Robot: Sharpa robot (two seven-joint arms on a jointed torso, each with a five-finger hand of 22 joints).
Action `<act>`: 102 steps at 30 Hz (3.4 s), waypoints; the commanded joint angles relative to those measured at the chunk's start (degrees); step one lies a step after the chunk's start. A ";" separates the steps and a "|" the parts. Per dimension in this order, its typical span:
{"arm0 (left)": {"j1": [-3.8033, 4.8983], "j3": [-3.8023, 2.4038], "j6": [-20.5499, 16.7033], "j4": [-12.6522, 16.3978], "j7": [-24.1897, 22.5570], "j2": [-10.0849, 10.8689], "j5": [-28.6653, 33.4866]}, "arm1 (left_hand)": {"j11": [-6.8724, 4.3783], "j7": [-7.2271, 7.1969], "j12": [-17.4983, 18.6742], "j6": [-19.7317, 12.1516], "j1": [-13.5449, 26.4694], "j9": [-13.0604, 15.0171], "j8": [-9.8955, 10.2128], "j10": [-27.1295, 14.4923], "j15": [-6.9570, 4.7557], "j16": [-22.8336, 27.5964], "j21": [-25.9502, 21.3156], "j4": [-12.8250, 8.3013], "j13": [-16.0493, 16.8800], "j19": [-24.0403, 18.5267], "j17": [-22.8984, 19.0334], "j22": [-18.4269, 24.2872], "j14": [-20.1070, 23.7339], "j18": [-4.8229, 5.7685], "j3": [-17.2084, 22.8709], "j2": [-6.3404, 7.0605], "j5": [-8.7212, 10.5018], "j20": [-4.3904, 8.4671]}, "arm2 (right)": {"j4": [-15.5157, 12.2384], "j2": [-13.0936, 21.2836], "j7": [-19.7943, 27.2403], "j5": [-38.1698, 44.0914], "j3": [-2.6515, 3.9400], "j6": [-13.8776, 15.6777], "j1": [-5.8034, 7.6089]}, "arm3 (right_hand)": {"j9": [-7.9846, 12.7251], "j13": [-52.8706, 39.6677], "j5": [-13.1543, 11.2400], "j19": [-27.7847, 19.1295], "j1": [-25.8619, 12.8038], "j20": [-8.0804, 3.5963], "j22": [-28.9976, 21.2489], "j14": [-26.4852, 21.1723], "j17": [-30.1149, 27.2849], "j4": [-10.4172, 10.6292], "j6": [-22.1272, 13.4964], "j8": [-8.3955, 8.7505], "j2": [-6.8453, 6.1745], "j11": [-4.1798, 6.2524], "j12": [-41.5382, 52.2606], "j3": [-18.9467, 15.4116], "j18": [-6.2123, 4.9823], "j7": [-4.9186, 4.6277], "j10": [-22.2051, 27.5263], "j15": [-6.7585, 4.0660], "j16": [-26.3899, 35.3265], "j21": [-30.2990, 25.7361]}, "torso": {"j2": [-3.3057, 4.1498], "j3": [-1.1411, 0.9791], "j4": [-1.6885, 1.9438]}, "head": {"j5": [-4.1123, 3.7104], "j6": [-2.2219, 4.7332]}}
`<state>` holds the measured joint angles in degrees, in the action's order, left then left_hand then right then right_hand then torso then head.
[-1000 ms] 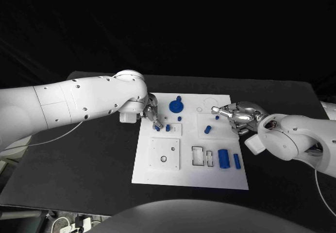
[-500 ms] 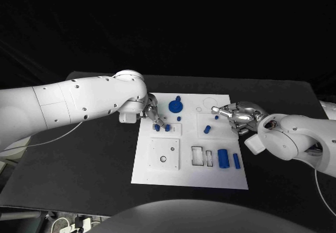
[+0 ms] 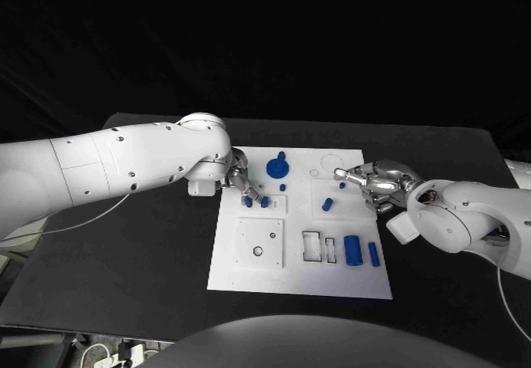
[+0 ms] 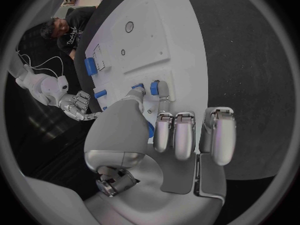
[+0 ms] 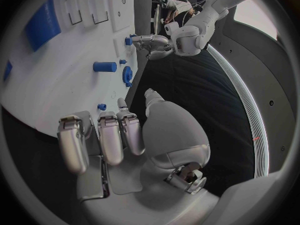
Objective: Assemble the parts on the task board
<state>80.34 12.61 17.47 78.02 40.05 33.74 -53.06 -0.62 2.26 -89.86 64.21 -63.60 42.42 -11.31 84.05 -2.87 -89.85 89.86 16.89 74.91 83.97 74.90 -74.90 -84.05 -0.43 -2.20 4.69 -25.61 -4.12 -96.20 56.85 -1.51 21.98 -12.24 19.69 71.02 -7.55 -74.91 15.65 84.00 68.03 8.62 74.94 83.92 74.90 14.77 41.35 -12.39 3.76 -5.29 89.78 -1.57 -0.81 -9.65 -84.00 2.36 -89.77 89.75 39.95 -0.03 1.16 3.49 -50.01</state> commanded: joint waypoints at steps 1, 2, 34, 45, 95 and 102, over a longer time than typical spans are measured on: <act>-0.24 0.12 0.58 0.05 7.46 -0.03 0.28 | -0.29 -0.09 -0.14 0.50 -0.09 -0.01 -0.09 5.95 -0.01 -0.15 0.14 -0.05 15.09 6.03 15.10 -15.10 -5.95 0.43 -0.30 -0.65 0.02 -0.24 | -0.03 -0.01 0.15 0.45 -0.01 -0.92 -0.06 | 0.08 -15.09 0.22 6.00 0.31 0.16 15.06 6.08 15.10 -0.16 0.12 0.30 0.06 -0.48 0.22 -0.07 0.81 -0.46 -6.00 0.28 -0.23 0.25 | 0.01 -0.01 -0.01 | 0.08 0.01; -0.24 0.12 0.70 0.04 7.48 -0.02 0.27 | -0.32 -0.12 -0.14 0.48 -0.27 -0.03 -0.06 5.95 -0.04 -0.15 0.14 -0.06 15.09 6.03 15.10 -15.10 -5.95 0.43 -0.25 -0.74 -0.06 -0.22 | -0.03 -0.01 0.15 0.45 -0.01 -0.91 -0.06 | 0.08 -15.09 0.22 6.00 0.31 0.16 15.06 6.08 15.10 -0.16 0.12 0.30 0.06 -0.48 0.22 -0.07 0.81 -0.46 -6.00 0.28 -0.23 0.25 | 0.02 -0.01 0.00 | 0.03 0.01; -0.23 0.10 0.29 0.16 7.48 0.34 -0.38 | -1.04 -0.93 -0.14 1.98 -2.70 1.52 -1.80 5.95 -0.65 -0.15 0.14 -0.06 15.09 6.03 15.10 -15.10 -5.95 0.43 -0.22 -1.11 -1.34 0.15 | 0.22 -0.11 0.00 0.47 -0.01 -1.11 -0.14 | 0.09 -15.09 0.32 6.00 0.42 0.22 15.06 6.08 15.10 -0.24 0.13 0.36 0.13 -0.54 0.22 -0.10 0.81 -0.50 -6.00 0.34 -0.23 0.25 | -0.01 -0.02 0.00 | 0.03 0.01; -0.23 0.08 -2.01 0.57 6.76 0.73 -0.21 | -1.06 -0.89 -0.14 1.65 -2.63 1.83 -1.92 5.95 -0.67 -0.15 0.14 -0.03 15.09 6.03 15.10 -15.10 -5.95 0.43 -0.45 -0.93 -1.33 0.26 | 0.22 -0.05 -0.13 0.51 -0.01 -1.13 -0.15 | 0.09 -15.09 0.32 6.00 0.42 0.22 15.06 6.08 15.10 -0.24 0.13 0.36 0.13 -0.54 0.22 -0.10 0.81 -0.50 -6.00 0.34 -0.23 0.25 | 0.03 0.01 -0.02 | -0.10 0.01; -3.63 0.04 -30.39 -1.48 -46.23 -0.41 -17.75 | 5.47 5.24 84.21 -3.83 -29.54 -25.91 7.62 -19.21 4.39 -0.15 0.14 -0.22 -68.01 6.03 15.10 -15.10 -5.95 0.43 15.60 4.19 16.01 -3.70 | -0.55 0.32 7.40 5.98 -0.02 2.14 -0.41 | 0.09 -15.09 0.32 6.00 0.57 0.30 15.06 6.08 15.10 -0.34 0.19 0.39 0.22 -0.63 0.22 -0.13 0.81 -0.54 -6.00 0.41 -0.23 0.25 | 0.03 0.02 -0.05 | -0.93 0.01; -4.26 0.04 -26.30 -2.79 -46.37 -1.37 -22.18 | 5.62 4.80 85.28 -3.73 -30.13 -28.14 7.63 -18.80 4.47 -0.15 0.14 -0.28 -70.94 6.03 15.10 -15.10 -5.95 0.43 16.86 4.61 20.05 -3.73 | -0.63 0.36 9.44 7.38 -0.02 3.84 -0.42 | 0.03 -15.09 0.23 6.00 0.68 0.37 15.06 6.08 15.10 -0.34 0.56 0.24 0.37 -0.72 0.22 -0.15 0.81 -0.53 -6.00 0.49 -0.23 0.25 | -0.03 -0.06 0.03 | -0.92 0.01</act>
<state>76.21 12.68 -13.23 75.40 -4.51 32.61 -70.22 4.71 7.26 -4.78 60.20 -93.25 14.44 -3.73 65.01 1.54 -89.85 89.86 16.65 4.16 83.99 74.91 -74.93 -83.94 -0.43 14.36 9.28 -5.83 -7.62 -96.72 57.21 5.02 27.54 -12.25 22.13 70.65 -7.51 -74.93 15.65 84.00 68.33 8.62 74.92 83.93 74.91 14.78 41.76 -12.17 4.06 -5.70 89.78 -1.57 -0.81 -10.06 -83.99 2.35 -89.77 89.74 39.96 -0.03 1.19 2.52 -50.01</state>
